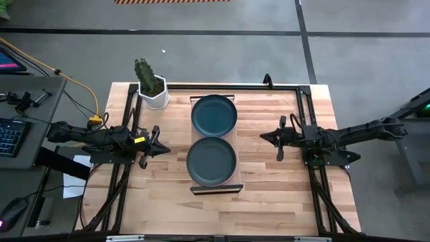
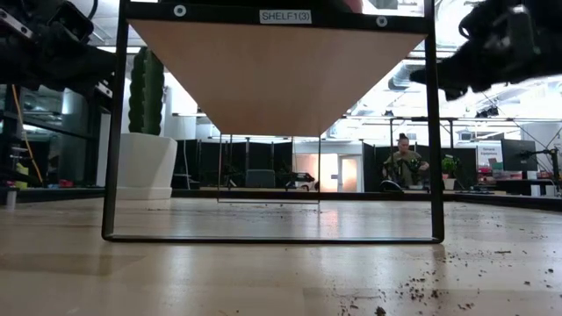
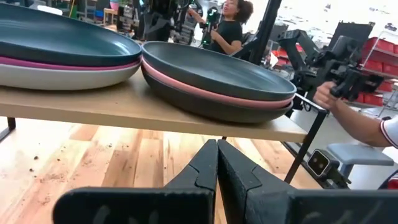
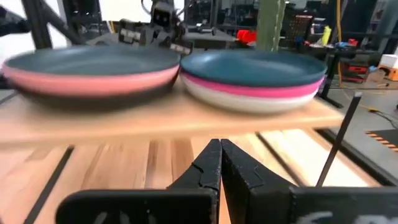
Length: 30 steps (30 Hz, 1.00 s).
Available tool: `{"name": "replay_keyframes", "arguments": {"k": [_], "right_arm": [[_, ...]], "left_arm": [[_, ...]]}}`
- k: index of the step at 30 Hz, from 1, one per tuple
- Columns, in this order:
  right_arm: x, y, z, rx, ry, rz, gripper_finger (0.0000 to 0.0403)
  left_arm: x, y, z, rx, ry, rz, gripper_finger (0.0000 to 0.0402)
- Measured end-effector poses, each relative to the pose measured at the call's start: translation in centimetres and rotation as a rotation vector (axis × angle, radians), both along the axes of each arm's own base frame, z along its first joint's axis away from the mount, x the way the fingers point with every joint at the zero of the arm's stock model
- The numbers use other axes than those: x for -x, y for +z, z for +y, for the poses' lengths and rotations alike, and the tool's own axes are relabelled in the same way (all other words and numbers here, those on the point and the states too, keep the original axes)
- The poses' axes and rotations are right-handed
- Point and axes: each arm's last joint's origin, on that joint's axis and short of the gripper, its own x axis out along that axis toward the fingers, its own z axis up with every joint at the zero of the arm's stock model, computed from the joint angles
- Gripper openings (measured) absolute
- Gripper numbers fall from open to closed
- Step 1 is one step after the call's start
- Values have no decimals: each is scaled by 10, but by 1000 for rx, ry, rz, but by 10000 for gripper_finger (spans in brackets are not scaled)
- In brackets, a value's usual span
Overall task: Place and stack plates onto a shelf
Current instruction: Return to Home Position
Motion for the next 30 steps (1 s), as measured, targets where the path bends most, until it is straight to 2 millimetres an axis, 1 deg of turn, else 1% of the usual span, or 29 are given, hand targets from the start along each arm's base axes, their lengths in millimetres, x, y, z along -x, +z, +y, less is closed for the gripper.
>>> {"name": "replay_keyframes", "arguments": {"k": [3, 5, 9, 11, 15, 18, 22, 30], "right_arm": [[7, -13, 0, 0, 10, 5, 0], [11, -17, -1, 0, 9, -3, 0], [16, -20, -1, 4, 10, -35, 0], [19, -24, -2, 14, 10, -41, 0], [23, -31, -2, 17, 14, 16, 0], [23, -31, -2, 17, 3, 16, 0], [24, -34, -5, 30, -87, 45, 0], [24, -37, -5, 27, -85, 73, 0]], "left_arm": [[0, 0, 0, 0, 0, 0, 0], [0, 0, 0, 0, 0, 0, 0], [0, 0, 0, 0, 0, 0, 0], [0, 0, 0, 0, 0, 0, 0], [0, 0, 0, 0, 0, 0, 0], [0, 0, 0, 0, 0, 0, 0], [0, 0, 0, 0, -1, 0, 0], [1, 0, 0, 0, -1, -1, 0]]}}
